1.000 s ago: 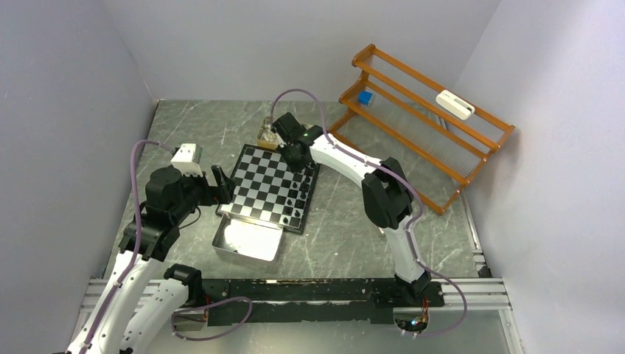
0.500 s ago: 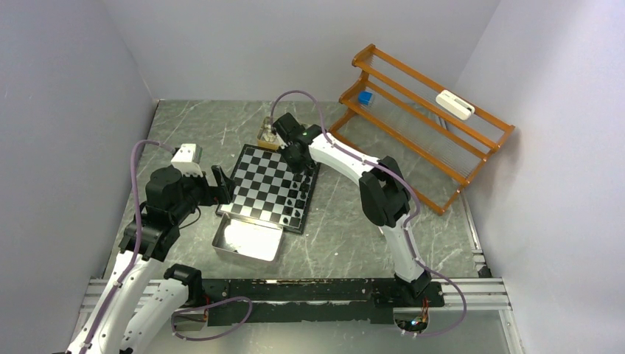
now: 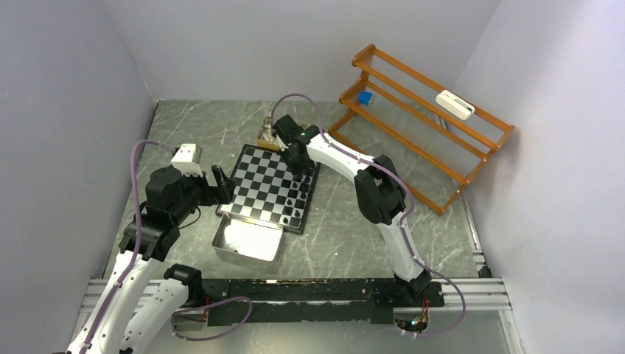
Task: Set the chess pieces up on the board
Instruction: Place the chess piece on the chessboard.
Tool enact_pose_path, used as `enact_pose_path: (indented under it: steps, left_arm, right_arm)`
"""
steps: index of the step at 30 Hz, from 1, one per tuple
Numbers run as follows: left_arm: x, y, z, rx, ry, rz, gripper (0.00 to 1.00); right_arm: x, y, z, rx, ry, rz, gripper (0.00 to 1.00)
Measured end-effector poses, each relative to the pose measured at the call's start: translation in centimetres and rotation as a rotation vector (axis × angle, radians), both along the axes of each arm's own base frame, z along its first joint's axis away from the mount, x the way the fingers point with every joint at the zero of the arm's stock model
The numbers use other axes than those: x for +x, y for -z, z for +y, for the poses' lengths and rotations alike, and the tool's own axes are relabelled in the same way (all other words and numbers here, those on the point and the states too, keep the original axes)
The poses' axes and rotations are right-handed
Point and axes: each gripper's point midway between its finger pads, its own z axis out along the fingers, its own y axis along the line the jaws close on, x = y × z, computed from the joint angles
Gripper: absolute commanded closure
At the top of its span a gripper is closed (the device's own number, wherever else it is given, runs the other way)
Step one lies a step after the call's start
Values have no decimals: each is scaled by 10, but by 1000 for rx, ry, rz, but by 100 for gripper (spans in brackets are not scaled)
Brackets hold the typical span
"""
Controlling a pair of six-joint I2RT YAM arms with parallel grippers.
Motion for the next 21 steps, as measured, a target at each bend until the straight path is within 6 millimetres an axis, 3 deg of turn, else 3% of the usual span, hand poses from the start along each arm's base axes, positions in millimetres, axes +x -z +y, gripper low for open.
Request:
enact_pose_path:
  steps: [21]
  left_arm:
    - [0,0,0,0,0,1,2]
  right_arm:
    - [-2,2,0,0,-2,17,74]
